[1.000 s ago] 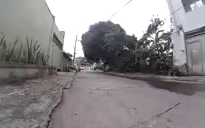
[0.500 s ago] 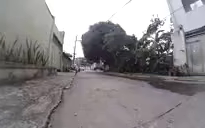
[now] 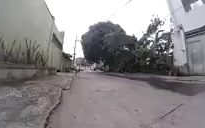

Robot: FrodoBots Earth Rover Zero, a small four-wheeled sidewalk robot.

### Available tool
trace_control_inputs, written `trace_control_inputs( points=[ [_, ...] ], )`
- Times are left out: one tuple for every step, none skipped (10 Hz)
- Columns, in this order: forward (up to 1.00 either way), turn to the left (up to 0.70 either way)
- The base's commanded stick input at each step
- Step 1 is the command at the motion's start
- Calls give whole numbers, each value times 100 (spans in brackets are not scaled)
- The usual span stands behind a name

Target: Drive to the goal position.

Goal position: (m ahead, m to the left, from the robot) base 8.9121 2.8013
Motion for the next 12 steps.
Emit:
trace_control_inputs(
  points=[
    [11, 0],
    [11, 0],
    [11, 0],
    [11, 0],
    [11, 0],
    [11, 0],
    [11, 0],
    [11, 0],
    [11, 0],
    [11, 0],
    [11, 0],
    [11, 0]
  ],
)
